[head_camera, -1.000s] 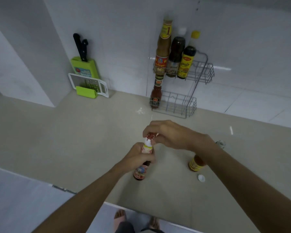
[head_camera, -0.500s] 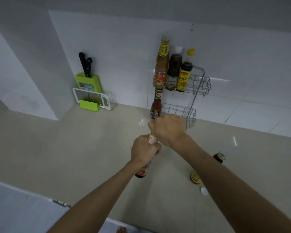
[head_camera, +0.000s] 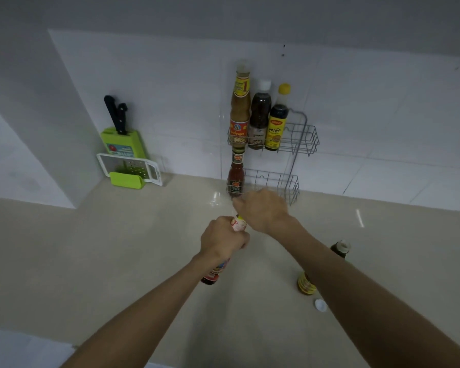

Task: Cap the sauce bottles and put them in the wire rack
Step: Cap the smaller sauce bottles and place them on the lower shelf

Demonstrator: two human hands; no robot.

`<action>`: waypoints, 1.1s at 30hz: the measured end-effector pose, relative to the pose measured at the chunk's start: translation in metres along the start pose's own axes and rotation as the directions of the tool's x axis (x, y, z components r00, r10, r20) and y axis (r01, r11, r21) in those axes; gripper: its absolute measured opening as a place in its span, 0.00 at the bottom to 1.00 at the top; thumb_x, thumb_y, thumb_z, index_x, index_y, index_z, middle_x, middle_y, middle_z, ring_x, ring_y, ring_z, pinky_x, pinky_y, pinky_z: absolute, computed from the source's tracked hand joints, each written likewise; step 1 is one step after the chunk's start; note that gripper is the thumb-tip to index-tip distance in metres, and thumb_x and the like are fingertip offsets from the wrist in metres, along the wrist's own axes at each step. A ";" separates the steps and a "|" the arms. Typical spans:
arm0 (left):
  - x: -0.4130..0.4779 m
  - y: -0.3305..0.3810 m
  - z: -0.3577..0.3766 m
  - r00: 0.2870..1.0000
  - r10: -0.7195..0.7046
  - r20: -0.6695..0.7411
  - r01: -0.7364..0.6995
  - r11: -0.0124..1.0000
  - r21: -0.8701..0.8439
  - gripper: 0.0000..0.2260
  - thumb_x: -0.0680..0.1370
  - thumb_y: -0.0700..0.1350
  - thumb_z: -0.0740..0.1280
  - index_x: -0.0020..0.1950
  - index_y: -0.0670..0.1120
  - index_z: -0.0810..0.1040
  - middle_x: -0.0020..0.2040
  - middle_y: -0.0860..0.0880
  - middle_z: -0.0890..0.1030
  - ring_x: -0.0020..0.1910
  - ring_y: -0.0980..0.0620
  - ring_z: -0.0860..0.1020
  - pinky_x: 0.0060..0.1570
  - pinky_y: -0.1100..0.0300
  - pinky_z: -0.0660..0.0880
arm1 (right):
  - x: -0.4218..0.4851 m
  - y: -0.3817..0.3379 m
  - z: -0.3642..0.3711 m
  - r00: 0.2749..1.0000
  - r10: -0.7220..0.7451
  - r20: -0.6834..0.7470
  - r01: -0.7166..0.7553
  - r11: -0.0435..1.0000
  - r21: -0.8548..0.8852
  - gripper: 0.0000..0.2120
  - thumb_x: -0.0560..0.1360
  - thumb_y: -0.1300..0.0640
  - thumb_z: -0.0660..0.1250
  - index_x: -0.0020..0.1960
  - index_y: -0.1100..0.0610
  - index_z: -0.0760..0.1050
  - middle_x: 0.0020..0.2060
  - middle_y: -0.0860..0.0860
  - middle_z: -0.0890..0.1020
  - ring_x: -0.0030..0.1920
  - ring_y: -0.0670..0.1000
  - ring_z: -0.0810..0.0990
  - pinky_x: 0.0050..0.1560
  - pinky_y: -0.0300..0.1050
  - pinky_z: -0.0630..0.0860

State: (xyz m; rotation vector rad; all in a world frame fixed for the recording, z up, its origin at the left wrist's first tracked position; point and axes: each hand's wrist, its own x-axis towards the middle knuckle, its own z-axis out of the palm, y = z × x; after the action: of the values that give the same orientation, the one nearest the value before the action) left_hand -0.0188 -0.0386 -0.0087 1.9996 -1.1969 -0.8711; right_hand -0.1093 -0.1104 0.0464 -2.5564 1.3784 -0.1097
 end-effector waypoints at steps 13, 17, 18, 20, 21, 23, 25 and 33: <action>0.058 -0.012 -0.014 0.940 0.215 0.265 -0.124 0.938 -0.323 0.19 0.62 0.43 0.81 0.50 0.49 0.82 0.45 0.48 0.86 0.45 0.50 0.84 0.49 0.51 0.83 | 0.035 0.031 -0.068 0.989 0.021 -0.148 0.064 0.836 0.546 0.19 0.72 0.37 0.65 0.34 0.51 0.74 0.31 0.42 0.78 0.32 0.40 0.76 0.32 0.34 0.71; 0.103 -0.015 -0.001 0.915 0.220 0.337 -0.131 0.954 -0.268 0.25 0.63 0.43 0.81 0.58 0.51 0.80 0.52 0.51 0.85 0.50 0.54 0.84 0.56 0.52 0.80 | 0.049 0.063 -0.011 0.996 0.084 -0.004 -0.061 0.763 0.644 0.18 0.68 0.43 0.73 0.48 0.57 0.78 0.43 0.54 0.85 0.42 0.51 0.85 0.40 0.53 0.84; 0.114 -0.014 0.001 0.891 0.218 0.399 -0.141 0.967 -0.214 0.31 0.64 0.43 0.80 0.65 0.51 0.76 0.58 0.52 0.83 0.54 0.55 0.82 0.58 0.56 0.79 | 0.058 0.071 0.001 0.988 0.142 -0.055 -0.068 0.734 0.676 0.17 0.68 0.44 0.74 0.45 0.57 0.79 0.41 0.54 0.85 0.41 0.52 0.85 0.40 0.55 0.84; 0.143 -0.015 0.003 0.838 0.195 0.510 -0.191 0.980 -0.060 0.43 0.67 0.42 0.78 0.76 0.52 0.59 0.71 0.52 0.72 0.67 0.53 0.73 0.64 0.67 0.70 | 0.081 0.084 0.021 0.934 0.295 -0.203 -0.098 0.756 0.647 0.16 0.68 0.42 0.74 0.40 0.55 0.79 0.36 0.52 0.85 0.37 0.49 0.84 0.38 0.48 0.83; 0.159 -0.017 0.004 0.849 0.160 0.503 -0.193 0.981 0.013 0.47 0.69 0.40 0.76 0.79 0.52 0.50 0.77 0.50 0.63 0.74 0.50 0.64 0.68 0.66 0.63 | 0.092 0.090 0.030 0.882 0.374 -0.287 -0.126 0.774 0.621 0.16 0.68 0.42 0.73 0.40 0.55 0.79 0.35 0.51 0.84 0.36 0.48 0.83 0.36 0.41 0.80; 0.191 -0.025 0.002 0.913 0.061 0.404 -0.104 0.991 0.085 0.46 0.73 0.37 0.70 0.79 0.48 0.40 0.81 0.46 0.45 0.80 0.47 0.44 0.75 0.57 0.49 | 0.113 0.097 0.050 0.774 0.464 -0.431 -0.093 0.756 0.648 0.15 0.69 0.44 0.73 0.43 0.56 0.79 0.35 0.48 0.83 0.37 0.46 0.81 0.36 0.34 0.75; 0.216 -0.031 0.000 0.949 -0.001 0.317 -0.013 0.999 0.041 0.47 0.75 0.38 0.69 0.79 0.47 0.36 0.80 0.46 0.39 0.79 0.47 0.39 0.78 0.50 0.44 | 0.130 0.101 0.065 0.721 0.482 -0.497 0.018 0.704 0.710 0.11 0.69 0.50 0.74 0.45 0.55 0.78 0.36 0.42 0.82 0.39 0.39 0.80 0.39 0.30 0.74; 0.252 -0.035 0.019 0.951 0.089 0.295 -0.032 0.981 -0.192 0.48 0.70 0.32 0.69 0.79 0.50 0.42 0.71 0.47 0.66 0.69 0.47 0.68 0.66 0.51 0.69 | 0.188 0.108 0.112 0.821 0.415 -0.393 -0.070 0.755 0.652 0.18 0.70 0.45 0.73 0.45 0.60 0.77 0.37 0.52 0.82 0.39 0.50 0.81 0.38 0.45 0.77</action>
State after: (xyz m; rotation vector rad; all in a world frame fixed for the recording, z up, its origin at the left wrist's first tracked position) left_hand 0.0742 -0.2572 -0.1004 1.7132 -1.2831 -1.2444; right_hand -0.0737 -0.3052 -0.0968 -1.8168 1.5122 -1.0887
